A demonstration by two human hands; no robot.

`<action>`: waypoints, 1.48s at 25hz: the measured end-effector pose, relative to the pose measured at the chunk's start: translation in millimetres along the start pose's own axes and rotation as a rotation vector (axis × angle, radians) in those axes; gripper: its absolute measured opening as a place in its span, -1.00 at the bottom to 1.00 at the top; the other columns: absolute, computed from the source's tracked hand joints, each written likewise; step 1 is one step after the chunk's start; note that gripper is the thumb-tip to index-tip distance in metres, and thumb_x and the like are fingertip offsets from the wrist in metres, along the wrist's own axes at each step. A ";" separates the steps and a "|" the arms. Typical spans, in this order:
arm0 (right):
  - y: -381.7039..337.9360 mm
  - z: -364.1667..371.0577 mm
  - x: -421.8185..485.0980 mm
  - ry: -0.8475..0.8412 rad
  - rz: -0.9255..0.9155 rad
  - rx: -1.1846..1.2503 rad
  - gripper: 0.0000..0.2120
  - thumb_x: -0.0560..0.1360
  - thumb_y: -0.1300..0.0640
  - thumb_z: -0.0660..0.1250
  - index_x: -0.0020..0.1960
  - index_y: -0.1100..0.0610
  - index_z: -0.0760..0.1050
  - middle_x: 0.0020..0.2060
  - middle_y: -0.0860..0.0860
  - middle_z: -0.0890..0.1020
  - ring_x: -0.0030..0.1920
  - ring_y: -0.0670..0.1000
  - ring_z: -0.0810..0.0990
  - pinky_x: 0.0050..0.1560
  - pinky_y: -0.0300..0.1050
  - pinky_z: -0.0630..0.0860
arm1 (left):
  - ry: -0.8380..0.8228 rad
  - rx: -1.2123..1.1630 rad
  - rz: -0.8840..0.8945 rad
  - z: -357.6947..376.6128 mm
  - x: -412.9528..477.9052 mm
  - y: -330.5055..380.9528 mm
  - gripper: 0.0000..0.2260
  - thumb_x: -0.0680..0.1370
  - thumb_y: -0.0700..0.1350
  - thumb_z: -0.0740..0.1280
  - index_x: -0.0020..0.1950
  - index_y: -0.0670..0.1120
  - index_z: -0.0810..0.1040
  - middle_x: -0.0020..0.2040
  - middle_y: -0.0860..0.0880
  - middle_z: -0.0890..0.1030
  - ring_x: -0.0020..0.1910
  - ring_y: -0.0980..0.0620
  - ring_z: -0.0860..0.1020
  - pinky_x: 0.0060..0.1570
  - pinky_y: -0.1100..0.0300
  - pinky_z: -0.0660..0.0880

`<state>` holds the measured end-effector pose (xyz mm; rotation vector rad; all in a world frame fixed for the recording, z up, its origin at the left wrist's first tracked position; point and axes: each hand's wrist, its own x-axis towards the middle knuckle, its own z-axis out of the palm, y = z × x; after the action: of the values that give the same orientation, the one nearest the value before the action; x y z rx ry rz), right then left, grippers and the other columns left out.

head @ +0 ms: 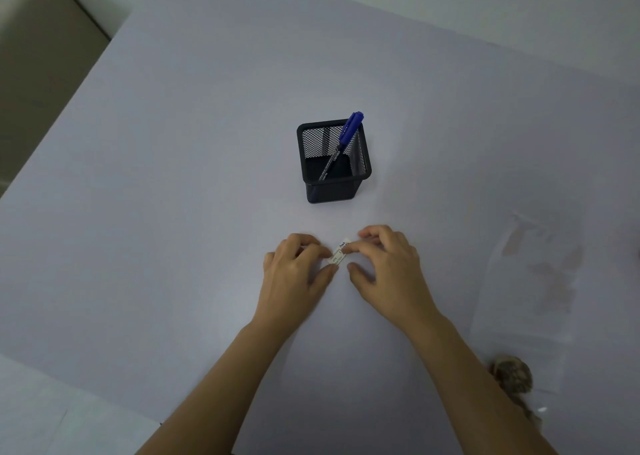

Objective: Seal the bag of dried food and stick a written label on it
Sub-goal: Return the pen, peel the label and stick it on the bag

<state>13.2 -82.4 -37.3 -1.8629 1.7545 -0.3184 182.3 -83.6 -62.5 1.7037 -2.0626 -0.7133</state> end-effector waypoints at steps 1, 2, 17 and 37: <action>-0.1 0.0 0.0 -0.004 0.003 -0.002 -0.77 0.43 0.10 0.37 0.09 0.02 0.57 0.17 -0.01 0.47 0.15 0.01 0.42 0.10 -0.13 0.27 | -0.009 0.003 -0.009 -0.8 0.4 1.2 -0.68 0.47 0.13 0.22 0.01 -0.03 0.60 0.02 0.01 0.53 0.01 0.05 0.50 -0.06 0.12 0.36; 0.0 0.3 -0.1 -0.005 0.005 -0.005 -0.78 0.43 0.10 0.37 0.08 0.02 0.57 0.16 -0.01 0.47 0.15 0.01 0.42 0.10 -0.15 0.26 | -0.014 0.004 -0.019 -1.1 0.5 2.2 -0.67 0.47 0.14 0.21 0.03 -0.03 0.60 0.02 0.01 0.53 0.01 0.05 0.50 -0.05 0.12 0.37; 3.7 1.1 2.0 0.062 -0.026 0.010 -0.85 0.41 0.06 0.42 -0.02 0.01 0.59 -0.01 -0.01 0.48 0.00 0.00 0.49 -0.04 -0.12 0.35 | 0.074 -0.077 -0.040 0.7 -2.4 5.2 -0.74 0.43 -0.05 0.38 0.06 -0.13 0.62 -0.01 -0.08 0.53 -0.07 -0.02 0.53 -0.11 -0.05 0.54; -13.3 -15.3 -8.1 0.074 0.173 0.604 -0.94 0.45 0.22 0.39 -0.14 0.09 0.55 -0.23 -0.09 0.64 -0.17 -0.13 0.60 -0.13 -0.36 0.51 | -0.007 -0.418 -0.233 -28.0 -3.4 29.3 -0.70 0.47 -0.15 0.41 0.06 0.17 0.43 -0.06 0.24 0.56 -0.05 0.28 0.53 -0.03 0.47 0.44</action>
<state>15.4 -78.2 -16.1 -1.2747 1.6153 -0.7603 176.0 -80.3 -22.5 1.7022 -1.5863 -1.1328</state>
